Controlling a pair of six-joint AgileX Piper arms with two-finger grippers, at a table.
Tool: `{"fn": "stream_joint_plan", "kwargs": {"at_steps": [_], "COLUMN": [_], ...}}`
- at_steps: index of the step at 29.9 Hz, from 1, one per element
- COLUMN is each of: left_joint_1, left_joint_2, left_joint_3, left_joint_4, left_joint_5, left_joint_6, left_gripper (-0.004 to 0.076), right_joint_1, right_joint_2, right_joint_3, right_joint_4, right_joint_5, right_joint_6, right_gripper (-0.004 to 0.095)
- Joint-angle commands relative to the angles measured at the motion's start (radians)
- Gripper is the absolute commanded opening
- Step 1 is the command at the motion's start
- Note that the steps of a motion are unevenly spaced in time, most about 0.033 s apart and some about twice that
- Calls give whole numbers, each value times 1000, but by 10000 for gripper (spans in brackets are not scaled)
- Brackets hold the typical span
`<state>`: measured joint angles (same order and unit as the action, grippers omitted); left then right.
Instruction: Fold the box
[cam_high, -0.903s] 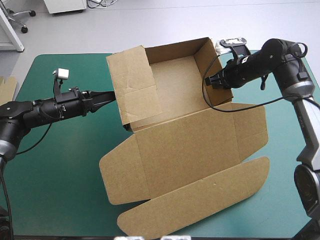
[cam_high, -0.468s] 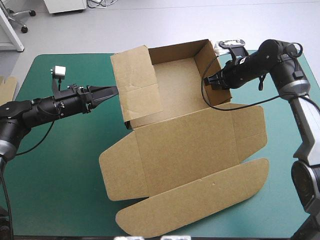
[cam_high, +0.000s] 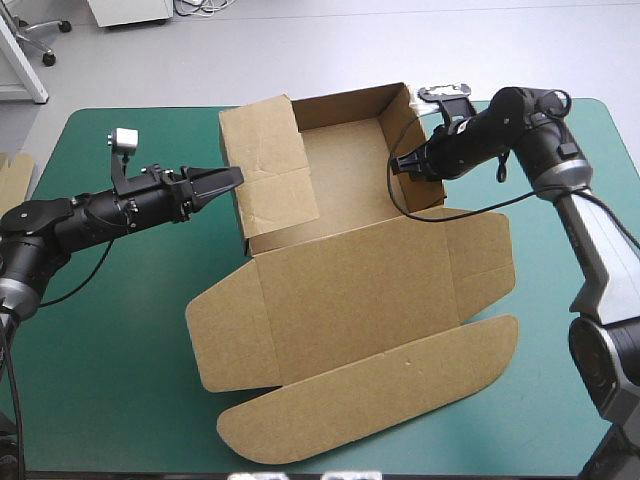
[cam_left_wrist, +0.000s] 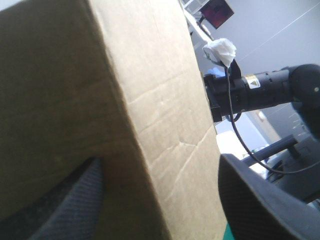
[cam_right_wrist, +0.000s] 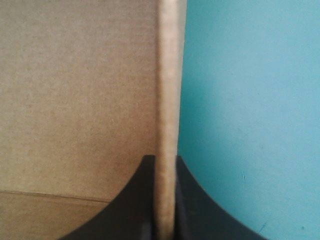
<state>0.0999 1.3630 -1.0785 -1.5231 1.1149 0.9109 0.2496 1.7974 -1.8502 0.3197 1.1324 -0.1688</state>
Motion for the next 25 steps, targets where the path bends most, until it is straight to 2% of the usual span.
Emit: {"fn": "stream_joint_plan", "kwargs": {"at_steps": [1,5,18,25], "left_joint_1": [-70,-119,-211,-279], "left_joint_2": [-33,-33,-33,-31], "left_joint_3": [-55,-84,-100,-100], "left_joint_4": [11,131,405,643], "left_joint_5": [-74,-181,-392,-520], "left_joint_6": [-13,-46,-197,-374], "left_gripper": [478,478,468,467], "right_joint_1": [45,67,97,150], "right_joint_2": [-42,-42,-42,-42], "right_joint_3": [-28,-28,-28,-28], "right_joint_4": [-31,-55,-77,-128], "right_joint_5": [-62,-74,-86,-105], "right_joint_6": [48,74,128,169], "right_gripper": [-11,-10,-10,-10]}}
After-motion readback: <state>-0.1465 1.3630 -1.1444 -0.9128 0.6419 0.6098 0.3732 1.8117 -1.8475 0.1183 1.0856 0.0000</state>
